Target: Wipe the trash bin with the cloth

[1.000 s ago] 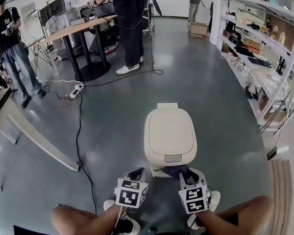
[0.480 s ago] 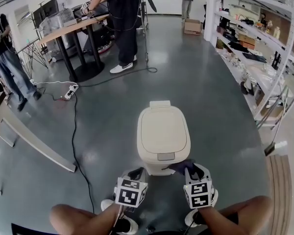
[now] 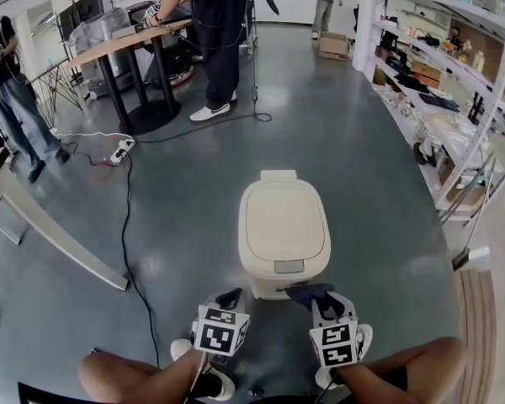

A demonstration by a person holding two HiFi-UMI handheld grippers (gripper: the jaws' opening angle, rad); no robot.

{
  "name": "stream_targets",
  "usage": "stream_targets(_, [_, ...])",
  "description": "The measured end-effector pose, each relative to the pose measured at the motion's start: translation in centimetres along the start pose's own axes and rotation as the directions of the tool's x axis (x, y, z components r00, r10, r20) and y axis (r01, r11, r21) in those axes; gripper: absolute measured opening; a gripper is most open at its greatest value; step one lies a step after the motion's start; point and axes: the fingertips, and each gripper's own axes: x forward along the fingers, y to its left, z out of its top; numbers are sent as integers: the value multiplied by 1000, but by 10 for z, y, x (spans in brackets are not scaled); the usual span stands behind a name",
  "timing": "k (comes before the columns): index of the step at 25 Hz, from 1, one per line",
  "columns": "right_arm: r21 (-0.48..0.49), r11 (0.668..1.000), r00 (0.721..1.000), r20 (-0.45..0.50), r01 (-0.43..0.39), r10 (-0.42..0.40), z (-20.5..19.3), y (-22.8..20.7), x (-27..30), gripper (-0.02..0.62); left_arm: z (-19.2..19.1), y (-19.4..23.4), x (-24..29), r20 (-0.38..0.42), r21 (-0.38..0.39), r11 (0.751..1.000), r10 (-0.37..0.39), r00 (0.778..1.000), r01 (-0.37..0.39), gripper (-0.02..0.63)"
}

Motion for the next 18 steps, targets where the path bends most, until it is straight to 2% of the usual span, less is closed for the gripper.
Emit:
stream_targets(8, [-58, 993, 993, -70, -100, 96, -12, 55, 32, 92, -13, 21, -13, 18, -55, 998, 8, 1000, -7, 0])
stream_targets(14, [-38, 983, 981, -86, -179, 175, -7, 100, 55, 92, -29, 43, -14, 9, -60, 997, 39, 999, -39, 0])
stream_targets(18, [-32, 982, 980, -87, -184, 181, 0, 115, 73, 92, -33, 58, -13, 15, -57, 996, 67, 998, -66, 0])
